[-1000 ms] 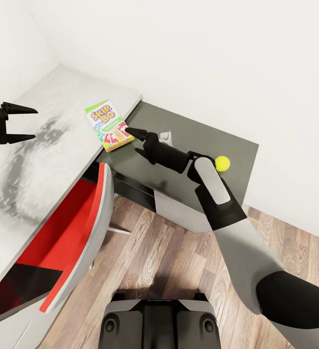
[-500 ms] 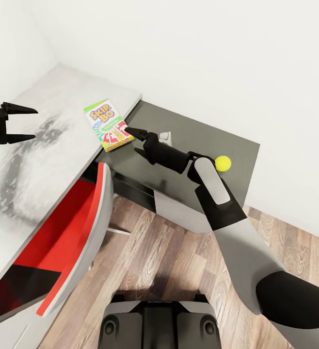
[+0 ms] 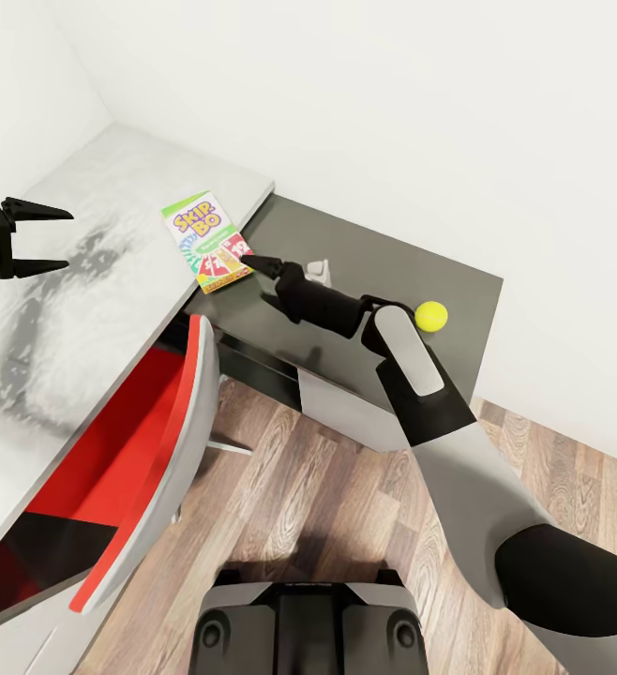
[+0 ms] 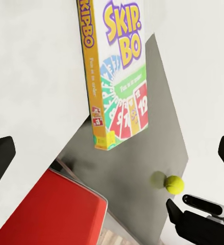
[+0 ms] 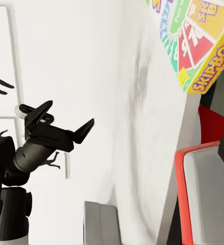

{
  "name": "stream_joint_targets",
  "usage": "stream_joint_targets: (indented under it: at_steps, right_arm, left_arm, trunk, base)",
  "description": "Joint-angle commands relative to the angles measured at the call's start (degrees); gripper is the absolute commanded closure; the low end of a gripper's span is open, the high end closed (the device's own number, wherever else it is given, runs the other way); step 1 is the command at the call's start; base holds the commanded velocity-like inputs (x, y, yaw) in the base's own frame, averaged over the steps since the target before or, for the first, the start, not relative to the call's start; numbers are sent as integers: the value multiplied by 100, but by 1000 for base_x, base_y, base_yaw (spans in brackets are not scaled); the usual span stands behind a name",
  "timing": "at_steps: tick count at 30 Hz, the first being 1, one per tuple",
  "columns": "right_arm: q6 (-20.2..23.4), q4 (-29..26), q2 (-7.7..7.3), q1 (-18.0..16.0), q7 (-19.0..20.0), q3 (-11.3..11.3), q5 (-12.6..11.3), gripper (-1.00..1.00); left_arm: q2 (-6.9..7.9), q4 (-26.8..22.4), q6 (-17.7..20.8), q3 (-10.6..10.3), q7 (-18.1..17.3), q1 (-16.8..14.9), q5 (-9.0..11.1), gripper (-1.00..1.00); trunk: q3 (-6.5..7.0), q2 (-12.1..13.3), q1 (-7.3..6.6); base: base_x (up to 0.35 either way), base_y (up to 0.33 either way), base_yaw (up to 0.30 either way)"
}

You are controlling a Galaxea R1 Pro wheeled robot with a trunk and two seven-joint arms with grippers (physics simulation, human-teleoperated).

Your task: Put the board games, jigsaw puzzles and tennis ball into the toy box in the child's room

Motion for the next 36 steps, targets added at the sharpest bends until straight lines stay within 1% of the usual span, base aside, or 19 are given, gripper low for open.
stream_joint_targets:
  at_steps: [1,6,13,19,30,36]
  right_arm:
    - [29,8,2,-4,-20,-4,-23,-100]
    - [68,23,2,-4,-41,-5,-17,-100]
    - [78,17,2,-4,-75,7,-4,-100]
    - [52,6,2,7,-65,6,-2,-100]
    - [30,-41,2,13,-72,6,-2,-100]
    - [29,-40,2,13,-76,6,-2,-100]
  left_arm:
    - [8,-1,0,-22,41,-11,62,-100]
    - [8,-1,0,-22,41,-13,64,-100]
    - [10,-1,0,-19,41,-12,65,-100]
    - [9,-1,0,-19,41,-11,70,-100]
    - [17,-1,0,-16,41,-11,72,-100]
    - [126,-1,0,-20,41,-9,74,-100]
  trunk:
    - [-24,-49,24]
    - [-114,-249,134]
    - [-114,-249,134]
    - [-222,-490,266]
    - [-222,-490,266]
    - [-222,-490,266]
  base:
    - [0,0,0]
    - [0,0,0]
    - [0,0,0]
    - [0,0,0]
    - [0,0,0]
    - [0,49,0]
